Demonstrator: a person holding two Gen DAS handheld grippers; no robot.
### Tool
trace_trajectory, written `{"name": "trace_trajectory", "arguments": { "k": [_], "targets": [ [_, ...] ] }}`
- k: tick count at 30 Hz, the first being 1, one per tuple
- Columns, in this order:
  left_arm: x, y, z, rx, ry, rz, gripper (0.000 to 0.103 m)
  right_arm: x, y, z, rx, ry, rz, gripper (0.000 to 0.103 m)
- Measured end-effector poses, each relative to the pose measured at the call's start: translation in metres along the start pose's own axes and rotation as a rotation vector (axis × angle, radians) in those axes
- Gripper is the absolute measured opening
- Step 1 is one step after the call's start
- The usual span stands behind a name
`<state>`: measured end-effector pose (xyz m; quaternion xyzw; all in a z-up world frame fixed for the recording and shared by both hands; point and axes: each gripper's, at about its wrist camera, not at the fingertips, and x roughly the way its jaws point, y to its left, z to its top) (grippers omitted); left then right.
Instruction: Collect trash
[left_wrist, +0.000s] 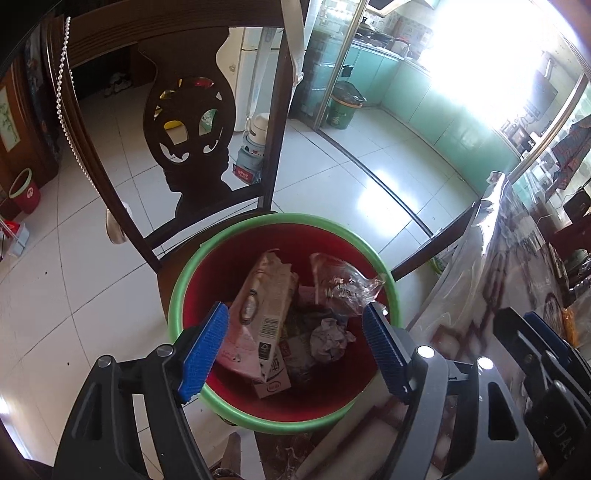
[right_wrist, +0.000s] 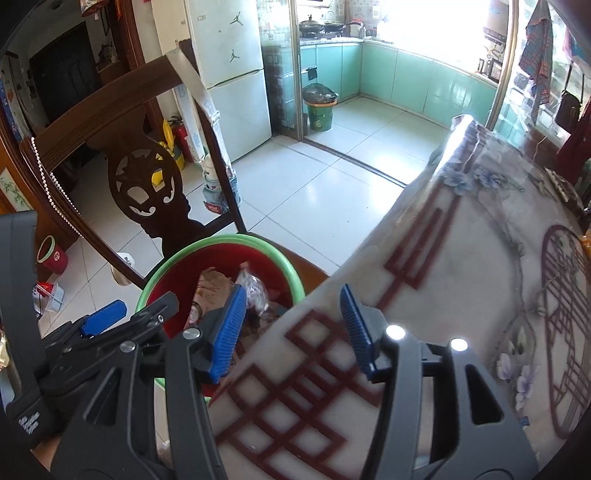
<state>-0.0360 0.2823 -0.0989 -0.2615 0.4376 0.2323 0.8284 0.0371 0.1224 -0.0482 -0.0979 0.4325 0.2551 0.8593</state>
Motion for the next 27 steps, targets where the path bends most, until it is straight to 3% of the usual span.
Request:
{"name": "trace_trajectory", "arguments": {
  "k": [7,14,22,27],
  "targets": [
    [-0.013,-0.038,-0.011,0.084,-0.049,-0.040,0.076,-0.054,-0.041,-0.017,0.064,-0.064,-0.043,0.062],
    [-0.024,-0.092,-0.036,0.179,-0.041,-0.097,0.076,-0.108,-0.090,-0.049,0.121,-0.104,-0.129,0.068],
    [-0.033,-0.144,-0.076,0.289,-0.005,-0.147,0.076,-0.141,-0.153,-0.090,0.270,-0.116,-0.187,0.068],
    [-0.047,-0.176,-0.096,0.385,-0.044,-0.159,0.076,-0.160,-0.184,-0.109,0.331,-0.147,-0.217,0.071]
  ]
}}
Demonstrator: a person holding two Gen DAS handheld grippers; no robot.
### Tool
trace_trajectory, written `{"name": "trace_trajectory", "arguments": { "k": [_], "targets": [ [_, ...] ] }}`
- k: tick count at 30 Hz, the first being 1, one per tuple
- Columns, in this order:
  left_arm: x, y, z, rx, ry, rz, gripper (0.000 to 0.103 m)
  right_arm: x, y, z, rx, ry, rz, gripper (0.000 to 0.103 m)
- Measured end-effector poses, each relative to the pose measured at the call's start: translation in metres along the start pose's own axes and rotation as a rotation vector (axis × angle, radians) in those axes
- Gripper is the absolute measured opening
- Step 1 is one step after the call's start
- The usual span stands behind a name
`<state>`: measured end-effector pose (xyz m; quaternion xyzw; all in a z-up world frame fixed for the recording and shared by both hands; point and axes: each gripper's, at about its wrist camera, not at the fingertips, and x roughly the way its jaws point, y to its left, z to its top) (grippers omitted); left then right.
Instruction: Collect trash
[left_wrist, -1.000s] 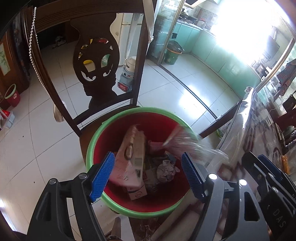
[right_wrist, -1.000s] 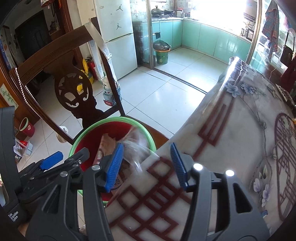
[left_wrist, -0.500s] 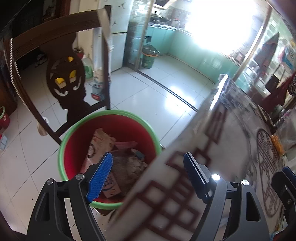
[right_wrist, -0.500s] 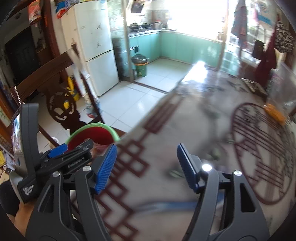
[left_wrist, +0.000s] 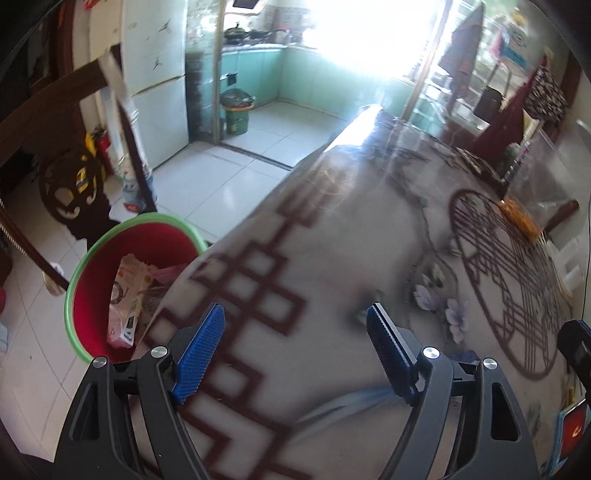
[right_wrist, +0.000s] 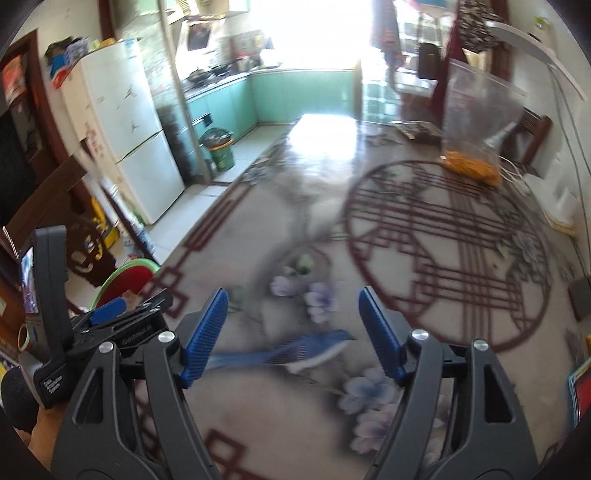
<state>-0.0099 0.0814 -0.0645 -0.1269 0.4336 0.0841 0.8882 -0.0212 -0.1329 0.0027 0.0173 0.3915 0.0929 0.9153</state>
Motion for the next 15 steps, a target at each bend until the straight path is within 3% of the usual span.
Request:
{"name": "trace_trajectory", "arguments": {
  "k": [5,10,15],
  "targets": [
    [-0.008,-0.040,0.000,0.085,-0.048,-0.016,0.079,-0.004,-0.043,-0.004,0.094,-0.001,-0.032,0.073],
    [-0.002,-0.085,-0.004,0.182,-0.038,-0.069,0.079,-0.003,-0.076,-0.005,0.173,0.002,-0.066,0.074],
    [0.013,-0.117,0.001,0.234,-0.014,-0.120,0.080,-0.001,-0.088,-0.005,0.166,-0.001,-0.123,0.078]
  ]
}}
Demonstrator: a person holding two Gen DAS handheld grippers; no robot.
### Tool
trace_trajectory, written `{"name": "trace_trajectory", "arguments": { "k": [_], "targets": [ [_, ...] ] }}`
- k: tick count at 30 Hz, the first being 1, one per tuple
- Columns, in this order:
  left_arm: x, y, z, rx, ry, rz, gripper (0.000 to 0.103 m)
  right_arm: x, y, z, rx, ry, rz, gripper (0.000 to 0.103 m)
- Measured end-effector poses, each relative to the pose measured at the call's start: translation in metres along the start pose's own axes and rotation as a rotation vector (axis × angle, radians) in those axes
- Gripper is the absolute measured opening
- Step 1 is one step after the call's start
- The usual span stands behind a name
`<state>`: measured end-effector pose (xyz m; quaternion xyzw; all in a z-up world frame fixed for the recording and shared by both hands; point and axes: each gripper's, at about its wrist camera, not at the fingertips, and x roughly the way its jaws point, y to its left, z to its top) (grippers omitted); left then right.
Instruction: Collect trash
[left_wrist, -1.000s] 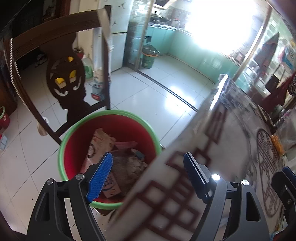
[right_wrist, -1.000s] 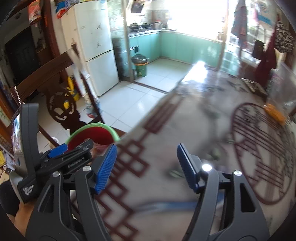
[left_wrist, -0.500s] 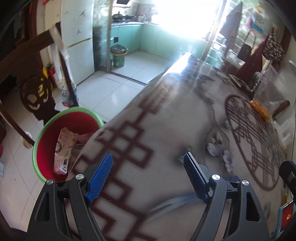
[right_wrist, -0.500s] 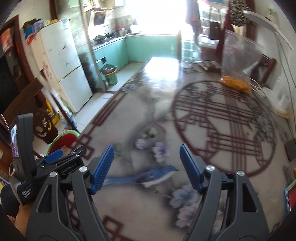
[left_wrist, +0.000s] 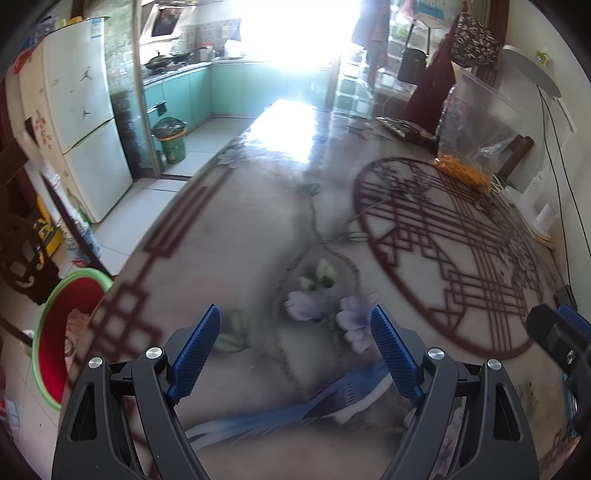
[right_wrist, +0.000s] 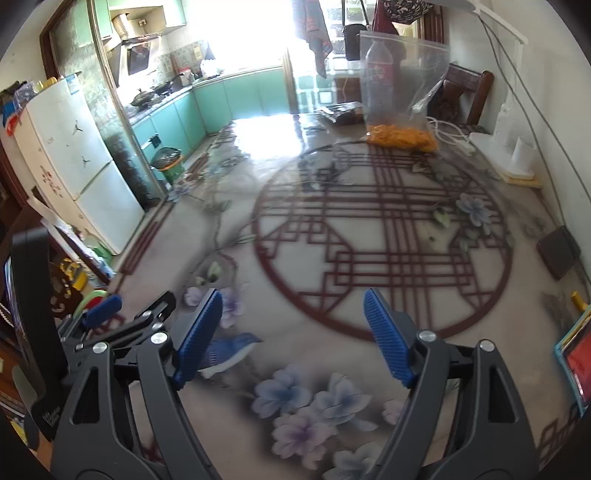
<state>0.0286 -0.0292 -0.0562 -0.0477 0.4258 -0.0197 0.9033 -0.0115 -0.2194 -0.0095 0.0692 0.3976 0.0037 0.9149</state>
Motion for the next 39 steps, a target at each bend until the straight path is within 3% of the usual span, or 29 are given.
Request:
{"name": "trace_trajectory", "arguments": {
  "k": [6,8,10,12,15,18,21,25,29,39],
  "targets": [
    [-0.006,-0.010,0.000,0.073,-0.105,-0.027,0.080,0.006,-0.008,0.004,0.004,-0.032,-0.042,0.082],
    [-0.014,-0.005,0.006,0.064,-0.147,-0.031,0.087,0.002,-0.009,0.008,0.016,-0.071,-0.042,0.088],
    [-0.029,0.002,0.010,0.063,-0.227,-0.008,0.096,-0.009,-0.009,0.014,0.030,-0.153,-0.045,0.099],
    [-0.049,0.009,0.012,0.076,-0.341,0.046,0.095,-0.030,-0.006,0.018,0.035,-0.289,-0.065,0.099],
    [-0.071,0.017,0.015,0.068,-0.463,0.084,0.095,-0.055,0.001,0.018,0.036,-0.462,-0.159,0.099],
    [-0.078,0.026,0.019,0.000,-0.470,0.046,0.095,-0.066,0.003,0.011,0.044,-0.551,-0.168,0.099],
    [-0.076,0.032,0.022,-0.026,-0.435,-0.007,0.095,-0.063,-0.003,0.010,0.094,-0.534,-0.143,0.099],
    [-0.077,0.027,0.017,0.010,-0.472,0.068,0.095,-0.052,-0.007,0.010,0.081,-0.463,-0.183,0.099],
    [-0.081,0.023,0.011,-0.006,-0.529,0.087,0.095,-0.049,-0.004,0.009,0.057,-0.443,-0.165,0.099],
    [-0.071,0.023,0.011,-0.005,-0.481,0.103,0.095,-0.040,0.004,0.010,0.009,-0.391,-0.168,0.099]
  ]
}}
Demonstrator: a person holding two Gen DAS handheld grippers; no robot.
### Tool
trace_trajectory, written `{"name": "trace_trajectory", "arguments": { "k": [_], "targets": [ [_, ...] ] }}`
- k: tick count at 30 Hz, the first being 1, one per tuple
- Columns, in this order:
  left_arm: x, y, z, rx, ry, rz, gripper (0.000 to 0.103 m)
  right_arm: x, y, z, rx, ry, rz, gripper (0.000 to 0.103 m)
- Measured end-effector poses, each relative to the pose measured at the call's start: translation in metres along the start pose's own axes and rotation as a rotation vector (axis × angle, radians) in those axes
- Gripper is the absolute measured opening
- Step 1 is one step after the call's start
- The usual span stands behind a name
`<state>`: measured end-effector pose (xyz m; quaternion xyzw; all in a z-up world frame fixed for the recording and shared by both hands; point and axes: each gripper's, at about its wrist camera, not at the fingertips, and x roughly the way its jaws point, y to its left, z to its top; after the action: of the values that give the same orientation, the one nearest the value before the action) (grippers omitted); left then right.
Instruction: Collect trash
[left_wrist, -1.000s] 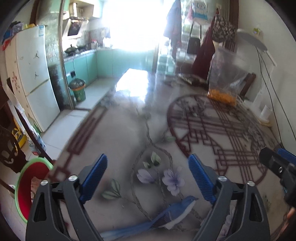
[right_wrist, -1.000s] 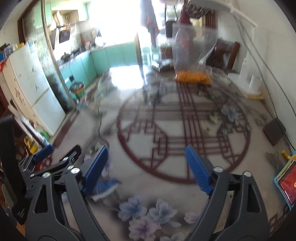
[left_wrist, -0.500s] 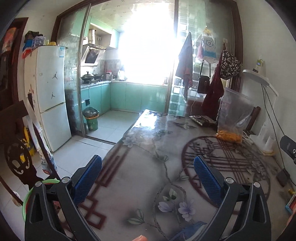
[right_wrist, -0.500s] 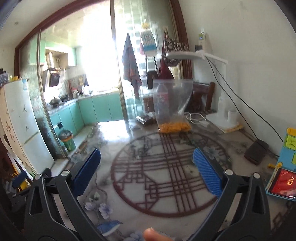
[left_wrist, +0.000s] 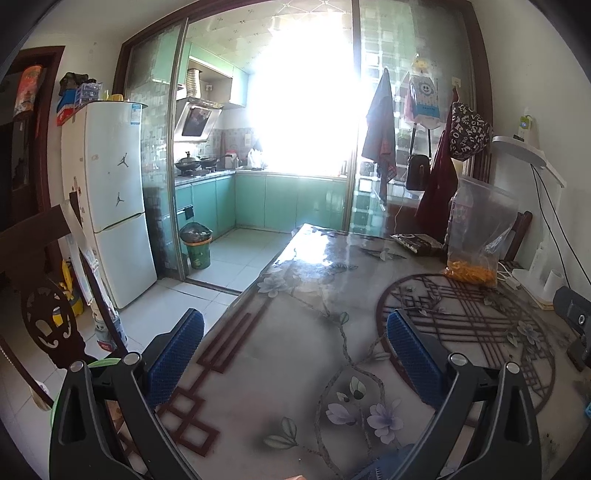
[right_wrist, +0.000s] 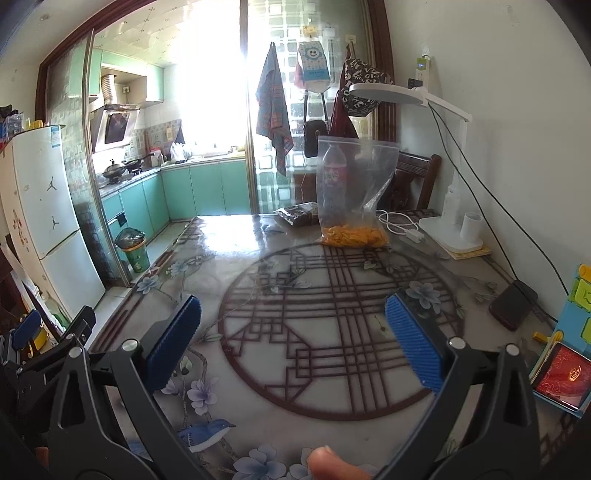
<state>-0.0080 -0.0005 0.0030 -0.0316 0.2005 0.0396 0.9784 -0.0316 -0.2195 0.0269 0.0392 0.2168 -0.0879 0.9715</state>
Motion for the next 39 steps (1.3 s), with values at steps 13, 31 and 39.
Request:
{"name": "trace_trajectory", "arguments": {
  "k": [13,31,39],
  "targets": [
    [0.002,-0.002,-0.005,0.019,0.021,0.001,0.095,0.003,0.004,-0.004,-0.027,0.020,-0.006,0.099],
    [0.005,0.001,-0.009,0.034,0.043,-0.006,0.095,0.009,0.006,-0.008,-0.032,0.058,0.005,0.099],
    [0.007,-0.002,-0.009,0.052,0.052,-0.001,0.095,0.012,0.004,-0.009,-0.027,0.077,0.010,0.099]
  ]
}}
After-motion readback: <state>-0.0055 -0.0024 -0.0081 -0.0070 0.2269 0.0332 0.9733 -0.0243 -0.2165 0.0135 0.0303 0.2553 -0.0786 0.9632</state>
